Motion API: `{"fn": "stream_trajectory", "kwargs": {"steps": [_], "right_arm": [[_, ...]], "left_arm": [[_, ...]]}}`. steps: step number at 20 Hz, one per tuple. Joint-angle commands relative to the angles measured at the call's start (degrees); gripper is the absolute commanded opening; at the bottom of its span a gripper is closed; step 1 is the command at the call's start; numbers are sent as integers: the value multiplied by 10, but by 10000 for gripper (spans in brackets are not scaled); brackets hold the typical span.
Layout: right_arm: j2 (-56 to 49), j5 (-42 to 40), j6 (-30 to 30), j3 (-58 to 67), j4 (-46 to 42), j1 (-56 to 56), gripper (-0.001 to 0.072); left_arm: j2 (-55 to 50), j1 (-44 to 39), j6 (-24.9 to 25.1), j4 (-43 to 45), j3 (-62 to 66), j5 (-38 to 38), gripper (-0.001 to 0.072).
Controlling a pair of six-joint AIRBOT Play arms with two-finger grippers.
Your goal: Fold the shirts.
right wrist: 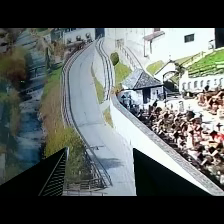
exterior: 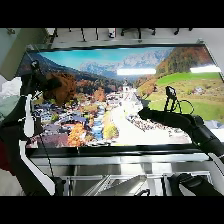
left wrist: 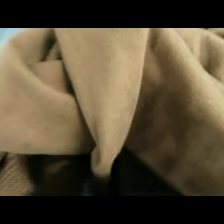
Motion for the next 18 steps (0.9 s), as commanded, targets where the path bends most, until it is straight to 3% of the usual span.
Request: {"fn": "stream_trajectory", "kwargs": {"steps": [1,5,9,13,15,18], "right_arm": [[-2,-5,0,1,4,-1,465],[7,-24,0,17,5,-23,463],[10,-145,-70,102,5,-99,463],[14,-232,-118,174,5,-165,463],[19,-269,-127,190,5,-191,463],[19,-320,-131,191,5,-222,463]], "left_arm": [[-8,-10,0,-9,14,50,13],[75,-43,34,-81,14,90,12],[222,-101,83,-278,14,167,12],[307,-237,78,-280,7,309,13],[340,-322,65,-276,-48,302,12],[360,-426,21,-195,-155,259,12]]}}
